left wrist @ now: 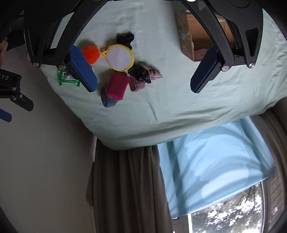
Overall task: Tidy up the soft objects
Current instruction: 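Grasp the pink pouch with the left tool while the right tool grasps the green wipe pack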
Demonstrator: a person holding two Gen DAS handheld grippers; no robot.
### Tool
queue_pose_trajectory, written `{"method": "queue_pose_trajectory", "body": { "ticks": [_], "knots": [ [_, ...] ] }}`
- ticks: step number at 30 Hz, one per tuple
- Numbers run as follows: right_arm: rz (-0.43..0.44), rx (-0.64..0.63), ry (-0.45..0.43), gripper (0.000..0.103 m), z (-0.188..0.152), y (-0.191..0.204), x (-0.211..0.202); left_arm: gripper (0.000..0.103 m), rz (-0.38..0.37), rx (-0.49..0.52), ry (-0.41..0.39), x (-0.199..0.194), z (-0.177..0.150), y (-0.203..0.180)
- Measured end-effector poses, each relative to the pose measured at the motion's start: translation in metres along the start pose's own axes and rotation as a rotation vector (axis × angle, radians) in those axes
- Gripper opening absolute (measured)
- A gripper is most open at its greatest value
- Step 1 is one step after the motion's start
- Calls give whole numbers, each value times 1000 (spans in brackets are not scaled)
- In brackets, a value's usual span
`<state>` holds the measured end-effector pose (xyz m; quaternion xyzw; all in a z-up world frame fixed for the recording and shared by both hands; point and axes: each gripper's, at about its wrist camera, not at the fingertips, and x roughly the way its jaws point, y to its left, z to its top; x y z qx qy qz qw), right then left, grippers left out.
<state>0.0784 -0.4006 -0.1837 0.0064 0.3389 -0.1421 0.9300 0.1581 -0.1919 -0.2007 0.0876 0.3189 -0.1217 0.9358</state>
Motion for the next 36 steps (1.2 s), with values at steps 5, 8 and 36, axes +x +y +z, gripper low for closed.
{"method": "queue_pose_trajectory", "body": {
  "ticks": [5, 8, 36],
  "knots": [
    [22, -102, 22, 103, -21, -9, 65, 103, -21, 119, 8, 74, -18, -36],
    [60, -165, 46, 103, -38, -16, 106, 103, -42, 179, 42, 124, -30, -55],
    [454, -715, 405, 54, -135, -4, 289, 60, -182, 432, 349, 334, -93, -117]
  ]
}}
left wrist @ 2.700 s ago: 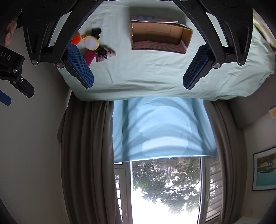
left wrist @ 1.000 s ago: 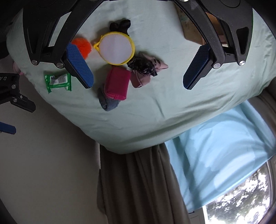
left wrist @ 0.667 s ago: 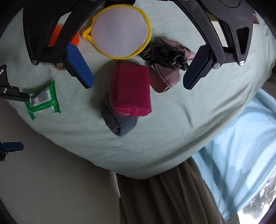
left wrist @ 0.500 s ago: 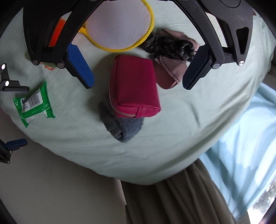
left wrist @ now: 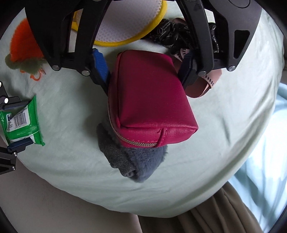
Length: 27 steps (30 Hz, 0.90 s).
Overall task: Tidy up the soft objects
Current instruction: 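Grasp the pink pouch with the left tool while the right tool grasps the green wipe pack, then carry both items over the box and open both tools to drop them in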
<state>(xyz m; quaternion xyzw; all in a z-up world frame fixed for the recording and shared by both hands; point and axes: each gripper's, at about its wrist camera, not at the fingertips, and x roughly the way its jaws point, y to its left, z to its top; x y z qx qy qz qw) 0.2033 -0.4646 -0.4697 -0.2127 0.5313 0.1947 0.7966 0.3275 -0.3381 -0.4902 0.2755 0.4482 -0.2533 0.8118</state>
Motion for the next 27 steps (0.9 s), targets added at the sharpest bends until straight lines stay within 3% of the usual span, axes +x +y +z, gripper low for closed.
{"method": "queue_pose_trajectory", "body": {
  "ticks": [4, 15, 21, 27],
  "knots": [
    [-13, 12, 1, 46, 1, -1, -4, 50, -31, -13, 5, -2, 0, 0],
    [-70, 148, -56, 36, 7, 0, -30, 42, -35, -43, -5, -28, -4, 2],
    [-99, 226, -110, 34, 16, -1, -70, 42, -22, -50, -52, -76, 1, 4],
    [-140, 309, -196, 33, 34, 2, -140, 41, -5, -90, -116, -149, 6, 15]
  ]
}}
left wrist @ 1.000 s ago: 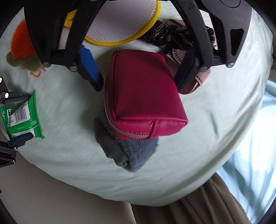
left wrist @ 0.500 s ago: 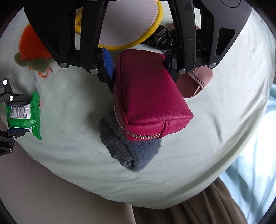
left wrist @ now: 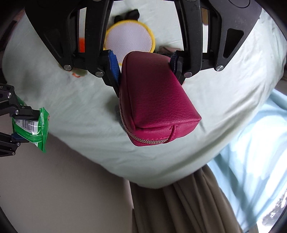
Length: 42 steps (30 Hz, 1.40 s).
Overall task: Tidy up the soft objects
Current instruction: 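Carry both items over the box and open both tools to drop them in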
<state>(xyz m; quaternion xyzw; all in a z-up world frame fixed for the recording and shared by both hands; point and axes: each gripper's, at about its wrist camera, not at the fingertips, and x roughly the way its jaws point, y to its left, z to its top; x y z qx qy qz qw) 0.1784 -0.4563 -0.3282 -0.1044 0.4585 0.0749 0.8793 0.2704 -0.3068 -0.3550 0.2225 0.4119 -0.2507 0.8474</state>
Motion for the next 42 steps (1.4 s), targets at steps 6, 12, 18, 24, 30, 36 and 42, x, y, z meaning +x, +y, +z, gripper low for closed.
{"method": "queue_pose_trajectory", "body": {
  "ticks": [6, 12, 18, 24, 30, 36, 42],
  "knots": [
    [1, 56, -88, 33, 38, 11, -72, 41, 29, -82, -59, -88, 12, 19],
    [38, 85, -162, 33, 76, 43, -140, 41, 70, -184, -109, -172, 10, 51],
    [71, 86, -211, 33, 105, 101, -179, 41, 128, -282, -113, -231, -21, 98],
    [129, 107, -227, 33, 130, 178, -191, 41, 168, -372, -86, -270, -79, 154],
    [188, 144, -182, 33, 154, 255, -170, 41, 200, -412, -32, -291, -136, 218],
    [213, 216, -88, 33, 165, 323, -136, 41, 198, -431, 46, -283, -193, 273],
    [248, 324, 33, 33, 169, 370, -80, 41, 153, -430, 155, -240, -239, 318]
  ]
}}
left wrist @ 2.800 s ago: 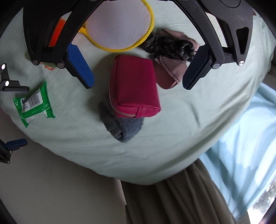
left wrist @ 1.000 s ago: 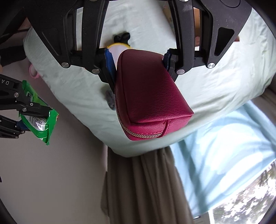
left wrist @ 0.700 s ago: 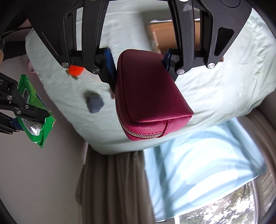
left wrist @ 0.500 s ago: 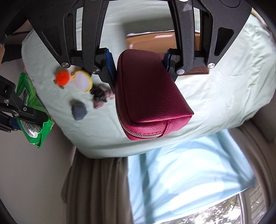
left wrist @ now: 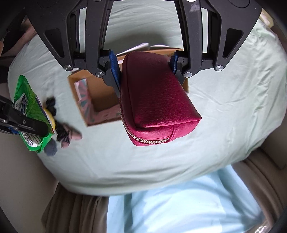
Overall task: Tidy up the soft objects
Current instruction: 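Carry both items over the box and open both tools to drop them in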
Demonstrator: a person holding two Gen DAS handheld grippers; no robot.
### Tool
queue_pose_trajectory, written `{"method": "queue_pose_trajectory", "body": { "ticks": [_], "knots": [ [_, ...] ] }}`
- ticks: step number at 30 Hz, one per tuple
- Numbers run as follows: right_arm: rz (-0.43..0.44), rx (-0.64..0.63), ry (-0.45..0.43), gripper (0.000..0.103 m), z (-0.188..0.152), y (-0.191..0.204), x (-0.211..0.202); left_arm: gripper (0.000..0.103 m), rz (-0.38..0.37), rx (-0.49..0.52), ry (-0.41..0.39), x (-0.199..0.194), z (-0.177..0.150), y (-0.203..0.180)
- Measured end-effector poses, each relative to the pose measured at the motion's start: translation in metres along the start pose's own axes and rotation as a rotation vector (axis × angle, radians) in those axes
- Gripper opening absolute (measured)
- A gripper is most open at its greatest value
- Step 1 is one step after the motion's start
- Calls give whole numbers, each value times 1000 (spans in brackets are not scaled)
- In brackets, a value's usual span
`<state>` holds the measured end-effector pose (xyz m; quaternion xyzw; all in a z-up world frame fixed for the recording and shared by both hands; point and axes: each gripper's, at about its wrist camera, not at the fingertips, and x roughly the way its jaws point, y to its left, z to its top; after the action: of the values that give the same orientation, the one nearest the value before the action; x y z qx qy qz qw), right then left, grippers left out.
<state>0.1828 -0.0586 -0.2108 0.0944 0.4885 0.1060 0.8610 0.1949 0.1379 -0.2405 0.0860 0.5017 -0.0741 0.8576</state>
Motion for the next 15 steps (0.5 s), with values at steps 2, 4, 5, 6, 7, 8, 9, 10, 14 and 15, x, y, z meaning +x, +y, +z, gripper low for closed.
{"method": "queue_pose_trajectory", "body": {
  "ticks": [2, 4, 5, 6, 7, 8, 9, 10, 14, 15],
  "knots": [
    [2, 29, 44, 33, -2, 6, 26, 41, -7, 6, 41, 19, -6, 11],
    [4, 50, 82, 33, -4, 11, 47, 41, -13, 15, 77, 41, -11, 18],
    [5, 60, 100, 33, -6, 13, 57, 41, -16, 20, 96, 52, -12, 21],
    [5, 76, 128, 33, -8, 14, 71, 41, -19, 23, 110, 62, -16, 24],
    [5, 91, 150, 33, -9, 14, 82, 41, -24, 24, 127, 72, -17, 26],
    [7, 104, 167, 33, -11, 16, 90, 41, -28, 24, 143, 83, -18, 27],
    [8, 127, 195, 33, -12, 13, 105, 41, -32, 24, 156, 91, -19, 27],
    [6, 145, 216, 33, -12, 12, 115, 41, -34, 24, 169, 101, -19, 28],
    [3, 222, 295, 33, -12, 3, 158, 41, -45, 20, 222, 136, -20, 30],
    [1, 237, 313, 33, -12, 1, 169, 41, -49, 21, 237, 145, -19, 31]
  ]
}}
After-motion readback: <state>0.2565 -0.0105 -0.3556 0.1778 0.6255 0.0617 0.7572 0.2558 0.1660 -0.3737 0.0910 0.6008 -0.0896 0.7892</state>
